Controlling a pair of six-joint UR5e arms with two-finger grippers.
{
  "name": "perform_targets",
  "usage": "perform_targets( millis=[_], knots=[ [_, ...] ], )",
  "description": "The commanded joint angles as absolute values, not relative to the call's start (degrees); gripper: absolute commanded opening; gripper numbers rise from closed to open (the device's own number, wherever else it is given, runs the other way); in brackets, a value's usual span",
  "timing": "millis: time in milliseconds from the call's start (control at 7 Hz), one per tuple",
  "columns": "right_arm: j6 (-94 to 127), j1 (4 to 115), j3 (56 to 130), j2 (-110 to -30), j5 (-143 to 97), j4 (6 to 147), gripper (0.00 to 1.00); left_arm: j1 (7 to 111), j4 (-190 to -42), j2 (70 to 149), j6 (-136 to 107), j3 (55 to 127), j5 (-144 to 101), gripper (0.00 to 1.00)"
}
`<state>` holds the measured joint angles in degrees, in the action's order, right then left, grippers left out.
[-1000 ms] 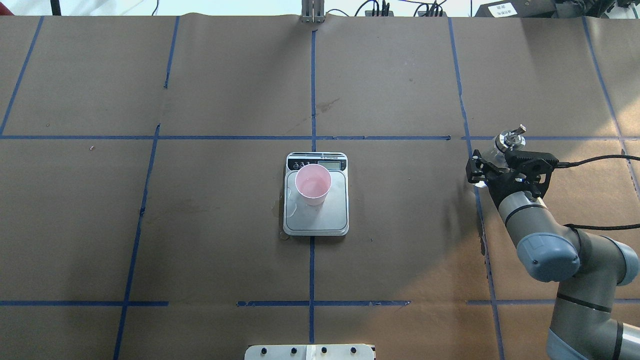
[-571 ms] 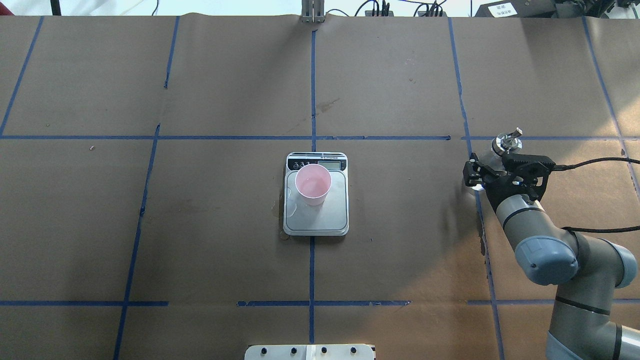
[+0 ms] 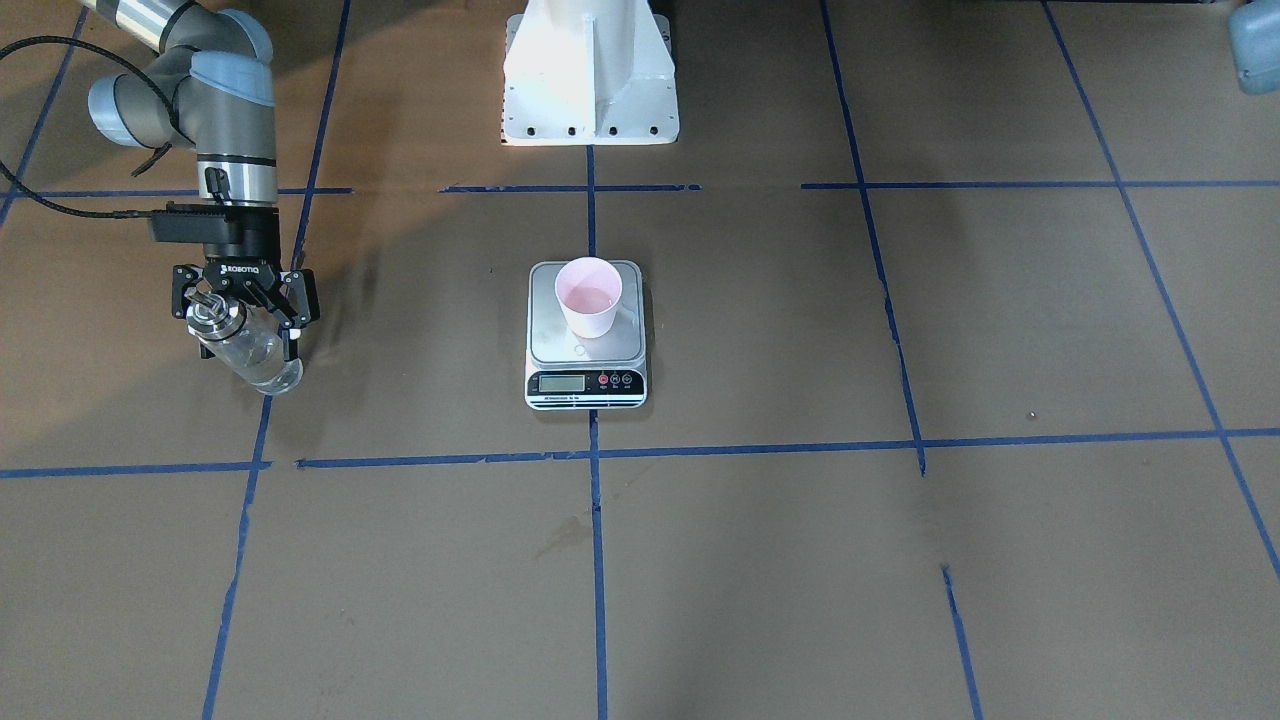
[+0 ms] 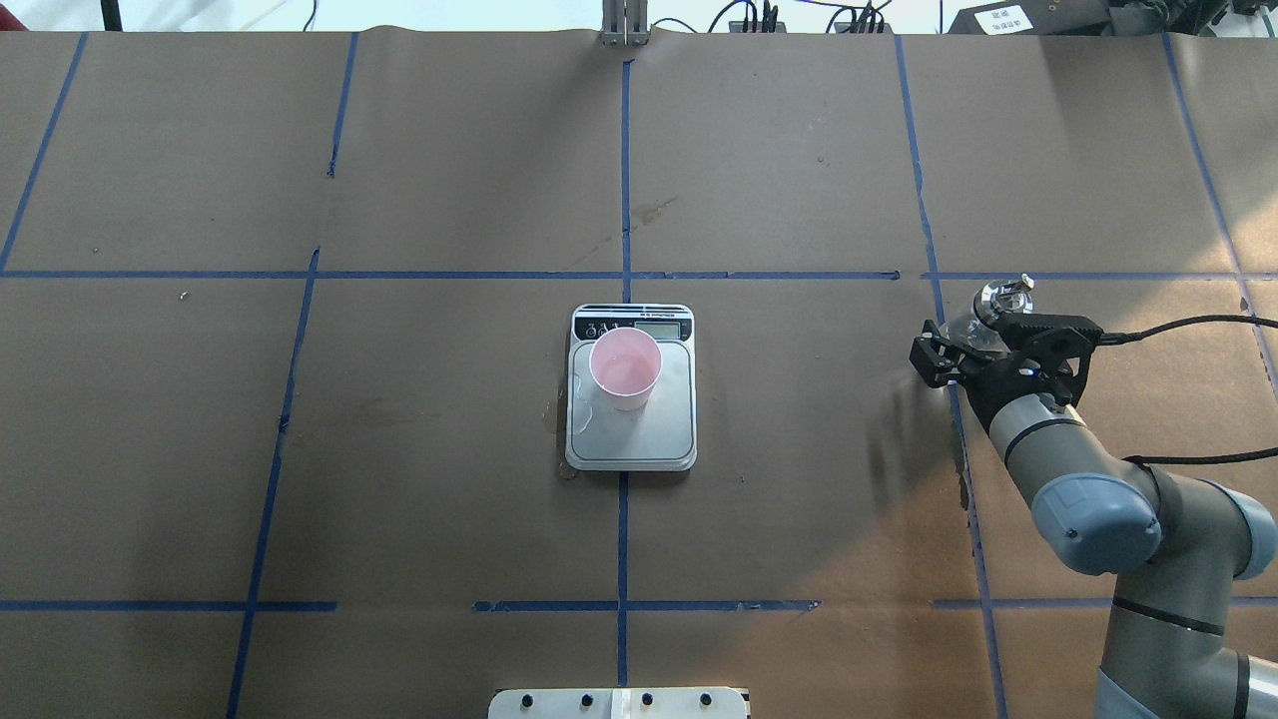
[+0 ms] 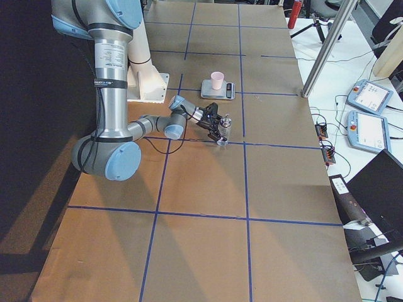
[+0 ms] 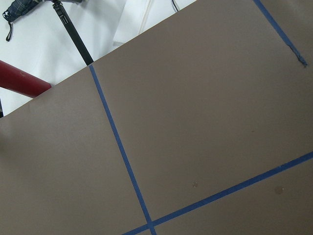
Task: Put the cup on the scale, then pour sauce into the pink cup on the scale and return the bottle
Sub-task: 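Lower the bottle onto the table with the right gripper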
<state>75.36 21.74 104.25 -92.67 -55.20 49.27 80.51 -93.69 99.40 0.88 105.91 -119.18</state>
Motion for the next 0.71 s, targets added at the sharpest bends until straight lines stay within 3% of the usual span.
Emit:
perform_targets(
  millis=[0,286,571],
  knots=[
    [75.15,21.97,114.45,-96.23,-66.48,61.44,1.0,80.51,-93.69,99.4,0.88,106.0,-119.18,1.0],
    [73.67,22.15,124.15,-95.72,-78.51,84.43,1.0,80.6,-93.69,99.4,0.88,106.0,-119.18,1.0],
    [62.56,28.77,130.75,-95.54,-90.37,95.58,1.0,80.59,-93.6,99.32,0.88,105.73,-119.09,1.0]
  ],
)
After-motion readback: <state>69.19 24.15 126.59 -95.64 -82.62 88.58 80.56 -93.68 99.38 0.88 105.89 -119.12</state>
